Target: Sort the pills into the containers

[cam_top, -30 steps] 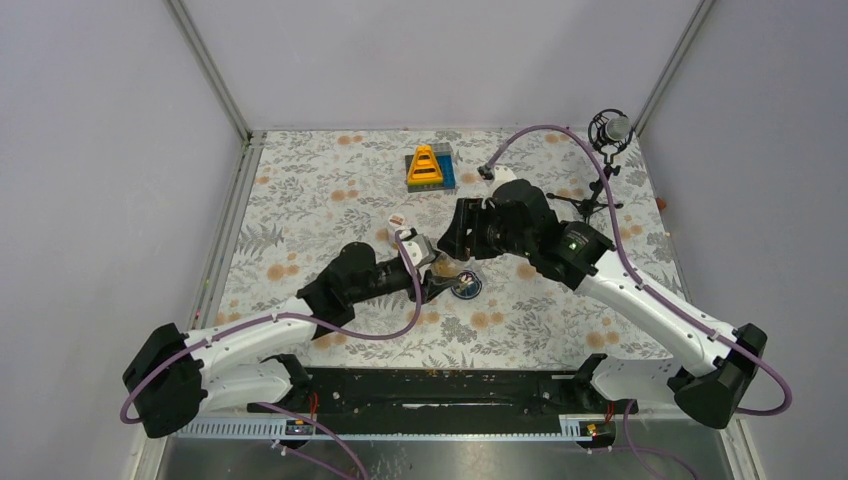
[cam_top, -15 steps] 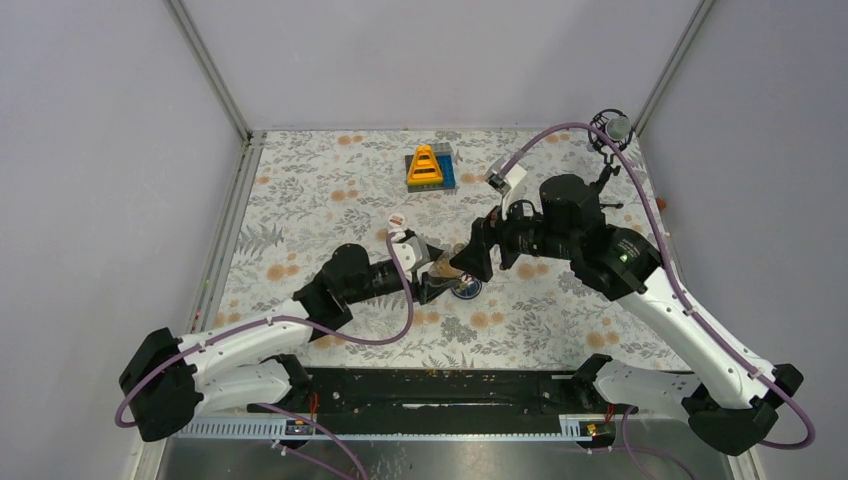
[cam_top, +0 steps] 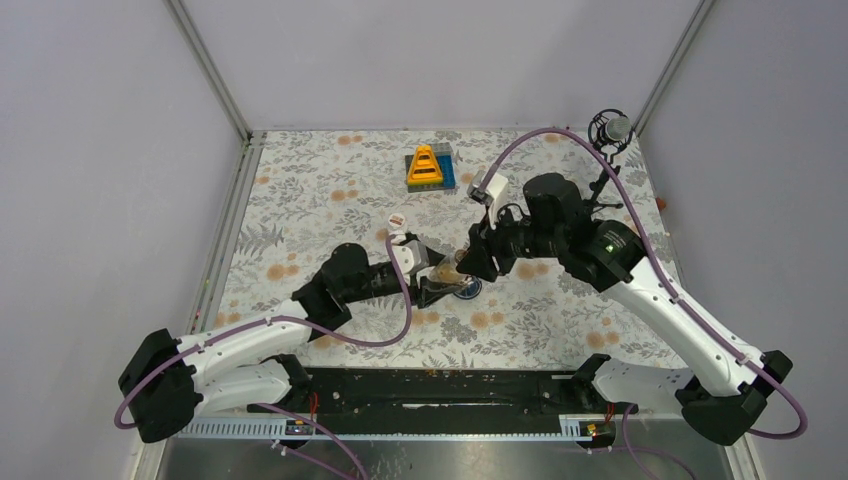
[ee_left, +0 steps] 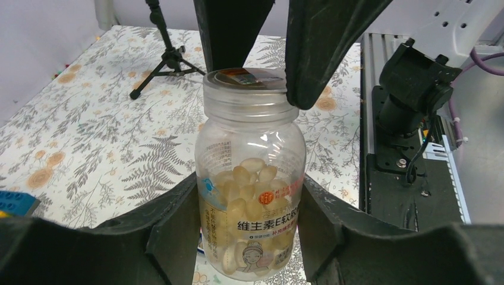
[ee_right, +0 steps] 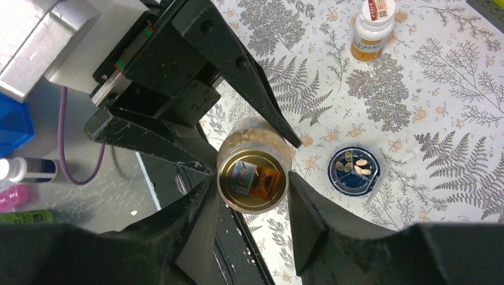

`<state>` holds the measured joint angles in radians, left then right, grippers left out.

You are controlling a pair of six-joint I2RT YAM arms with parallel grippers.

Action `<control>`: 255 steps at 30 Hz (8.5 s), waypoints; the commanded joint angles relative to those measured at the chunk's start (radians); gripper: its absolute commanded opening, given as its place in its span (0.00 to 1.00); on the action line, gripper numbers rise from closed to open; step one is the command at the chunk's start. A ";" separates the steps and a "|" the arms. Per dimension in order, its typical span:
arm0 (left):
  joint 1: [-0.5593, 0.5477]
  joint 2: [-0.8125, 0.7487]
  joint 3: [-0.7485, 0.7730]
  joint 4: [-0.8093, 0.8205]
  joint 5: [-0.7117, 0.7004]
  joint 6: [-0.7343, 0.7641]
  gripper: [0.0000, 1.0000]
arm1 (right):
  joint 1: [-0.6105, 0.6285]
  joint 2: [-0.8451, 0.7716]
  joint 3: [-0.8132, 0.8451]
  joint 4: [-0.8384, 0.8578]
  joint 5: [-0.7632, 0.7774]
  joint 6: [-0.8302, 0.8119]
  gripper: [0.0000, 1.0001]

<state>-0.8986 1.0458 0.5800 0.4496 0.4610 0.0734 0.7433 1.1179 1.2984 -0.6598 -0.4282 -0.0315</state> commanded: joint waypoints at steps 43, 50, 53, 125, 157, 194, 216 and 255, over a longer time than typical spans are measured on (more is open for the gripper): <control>-0.005 -0.023 0.041 0.060 0.080 0.010 0.00 | 0.035 0.002 0.069 -0.058 0.070 0.070 0.79; -0.005 -0.026 0.040 0.063 0.076 0.006 0.00 | 0.035 0.032 0.066 -0.056 0.027 0.096 0.54; -0.005 -0.025 0.041 0.065 0.073 0.010 0.00 | 0.036 0.053 0.066 -0.044 0.021 0.129 0.48; 0.008 -0.430 -0.040 -0.729 -1.562 -0.666 0.99 | 0.264 0.829 0.151 0.556 0.737 0.222 0.37; 0.019 -0.126 -0.165 -0.315 -0.712 -0.875 0.46 | -0.016 0.167 -0.202 0.149 0.714 0.359 0.68; -0.013 0.621 -0.034 0.215 -0.569 -1.245 0.30 | -0.140 0.229 -0.332 0.300 0.412 0.346 0.48; -0.015 0.649 -0.015 0.151 -0.588 -1.245 0.16 | -0.141 0.257 -0.362 0.336 0.364 0.337 0.39; -0.018 0.673 -0.011 0.193 -0.577 -1.241 0.07 | -0.129 0.338 -0.426 0.396 0.231 0.349 0.26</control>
<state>-0.9108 1.7107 0.5571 0.6109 -0.1120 -1.1614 0.6086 1.4322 0.8780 -0.2623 -0.1608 0.3183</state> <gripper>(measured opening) 0.075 0.249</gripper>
